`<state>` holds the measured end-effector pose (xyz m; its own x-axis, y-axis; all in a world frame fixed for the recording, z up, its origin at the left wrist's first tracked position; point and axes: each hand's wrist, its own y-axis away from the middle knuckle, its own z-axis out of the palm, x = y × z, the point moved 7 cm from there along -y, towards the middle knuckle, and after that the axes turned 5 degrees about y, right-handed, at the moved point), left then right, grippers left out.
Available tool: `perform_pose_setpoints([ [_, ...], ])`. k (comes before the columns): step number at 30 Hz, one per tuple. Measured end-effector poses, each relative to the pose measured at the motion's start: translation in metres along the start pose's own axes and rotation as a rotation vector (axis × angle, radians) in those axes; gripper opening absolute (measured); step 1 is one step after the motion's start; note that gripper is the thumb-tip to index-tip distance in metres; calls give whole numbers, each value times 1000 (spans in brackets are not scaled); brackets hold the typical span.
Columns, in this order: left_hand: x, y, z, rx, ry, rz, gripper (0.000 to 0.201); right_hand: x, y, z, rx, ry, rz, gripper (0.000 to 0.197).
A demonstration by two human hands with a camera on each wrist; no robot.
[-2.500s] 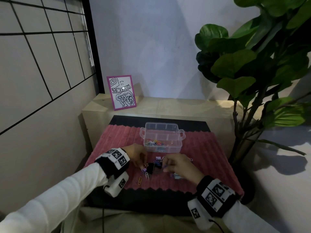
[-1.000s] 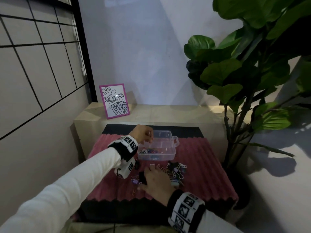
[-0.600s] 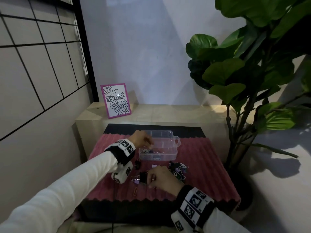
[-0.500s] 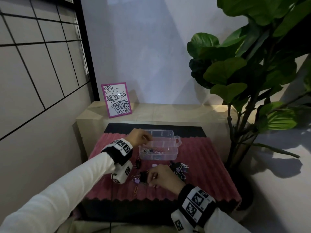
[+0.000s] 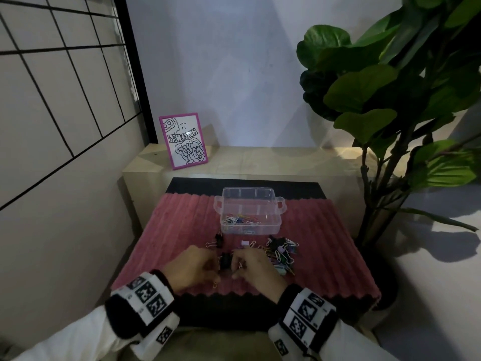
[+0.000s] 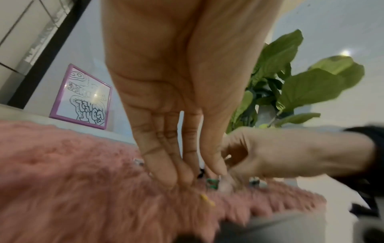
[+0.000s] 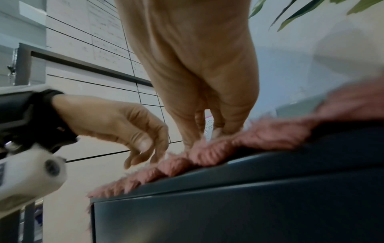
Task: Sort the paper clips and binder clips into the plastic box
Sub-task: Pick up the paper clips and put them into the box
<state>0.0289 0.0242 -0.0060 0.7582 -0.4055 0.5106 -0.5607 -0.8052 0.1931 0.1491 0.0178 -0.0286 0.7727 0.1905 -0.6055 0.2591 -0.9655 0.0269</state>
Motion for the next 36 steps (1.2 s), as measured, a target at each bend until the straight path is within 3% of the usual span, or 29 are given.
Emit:
perform_pose_setpoints([
  [1, -1, 1, 6, -6, 10, -22, 18, 2, 0, -2, -11, -35, 4, 9],
  [5, -1, 1, 19, -22, -40, -74, 16, 15, 3, -17, -41, -259, 86, 31],
  [11, -4, 5, 5, -98, 135, -59, 17, 36, 2, -68, 69, -426, 125, 12],
  [16, -12, -15, -34, -9, 131, -92, 7, 27, -31, -106, 152, -397, 89, 12],
  [23, 4, -59, -35, 23, 32, -105, 20, 17, -85, -107, 191, -208, 192, 6],
  [24, 7, -65, -32, 21, 21, -105, 20, 15, -85, -105, 179, -131, 187, 14],
  [26, 12, -73, -25, -2, -26, -107, 22, 11, -81, -101, 170, 5, 140, 29],
  [29, 17, -80, -8, -98, -51, -94, 33, -3, -62, -95, 240, 117, -105, 20],
  [32, 16, -83, 5, -142, -78, -68, 53, -9, -41, -71, 51, 238, -309, 10],
  [34, 12, -86, 8, -126, -142, -73, 63, -4, -33, -52, -125, 319, -333, 16],
  [36, 11, -86, 8, -115, -190, -75, 60, 1, -30, -39, -205, 386, -337, 28],
])
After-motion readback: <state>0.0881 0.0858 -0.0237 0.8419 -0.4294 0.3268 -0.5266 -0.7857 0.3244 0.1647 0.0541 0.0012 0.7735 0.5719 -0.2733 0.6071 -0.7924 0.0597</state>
